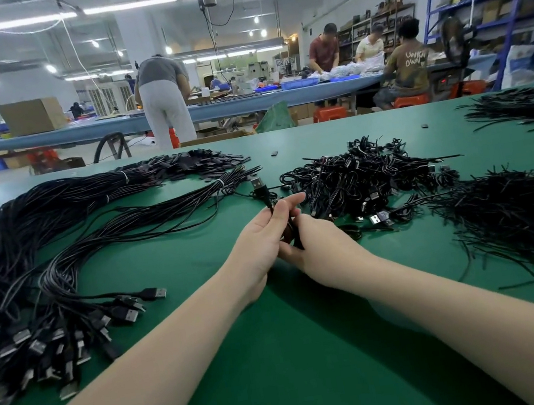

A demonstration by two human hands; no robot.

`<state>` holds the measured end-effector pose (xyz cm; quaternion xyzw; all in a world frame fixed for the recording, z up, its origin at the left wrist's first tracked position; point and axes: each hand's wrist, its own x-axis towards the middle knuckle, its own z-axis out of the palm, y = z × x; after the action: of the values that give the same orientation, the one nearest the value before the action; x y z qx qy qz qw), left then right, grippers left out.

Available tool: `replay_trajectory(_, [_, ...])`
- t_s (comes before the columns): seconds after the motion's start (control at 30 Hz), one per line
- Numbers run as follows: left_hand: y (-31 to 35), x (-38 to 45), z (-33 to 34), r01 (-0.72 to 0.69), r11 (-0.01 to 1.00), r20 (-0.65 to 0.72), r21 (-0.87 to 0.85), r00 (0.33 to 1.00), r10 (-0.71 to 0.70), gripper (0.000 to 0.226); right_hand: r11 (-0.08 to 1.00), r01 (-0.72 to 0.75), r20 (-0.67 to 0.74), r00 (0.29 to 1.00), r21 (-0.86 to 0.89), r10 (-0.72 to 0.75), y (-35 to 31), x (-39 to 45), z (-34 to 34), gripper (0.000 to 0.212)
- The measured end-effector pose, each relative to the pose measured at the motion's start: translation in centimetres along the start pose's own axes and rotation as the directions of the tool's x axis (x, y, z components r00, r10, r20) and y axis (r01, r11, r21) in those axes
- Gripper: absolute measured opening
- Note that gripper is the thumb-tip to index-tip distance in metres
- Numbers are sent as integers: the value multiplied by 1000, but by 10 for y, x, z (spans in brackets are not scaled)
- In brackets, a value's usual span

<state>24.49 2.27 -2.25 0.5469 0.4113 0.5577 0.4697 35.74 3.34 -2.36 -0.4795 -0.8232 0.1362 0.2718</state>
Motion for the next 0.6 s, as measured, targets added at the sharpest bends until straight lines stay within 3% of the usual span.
replay_trajectory(0.13, [-1,1,-2,-4,999,23,-42,1000,5,29,999,-41,7,999,-25,41,-2,-2,0,35])
replay_trajectory(0.3, [1,4,-8,41,999,71,-14,997,-40,21,963,-28,-3,1000,-267,28,9,1,-3,23])
replay_trajectory(0.4, [4,7,-19,24,998,-108,52,994,-18,6,959,-90,-7,996,-267,91,22,7,-10,23])
replay_trajectory(0.47, [3,8,-30,-104,942,-207,319,962,176,24,948,-99,-3,995,-303,103,33,10,-14,24])
replay_trajectory(0.5, [1,7,-35,-178,832,-177,525,934,311,39,937,-92,-3,995,-338,97,37,10,-15,25])
replay_trajectory(0.53, [1,6,-38,-257,637,-71,726,895,441,52,923,-69,-2,997,-379,74,40,11,-15,25])
replay_trajectory(0.6, [2,4,-38,-367,87,256,926,781,569,60,889,10,-7,1000,-457,-14,42,10,-13,21])
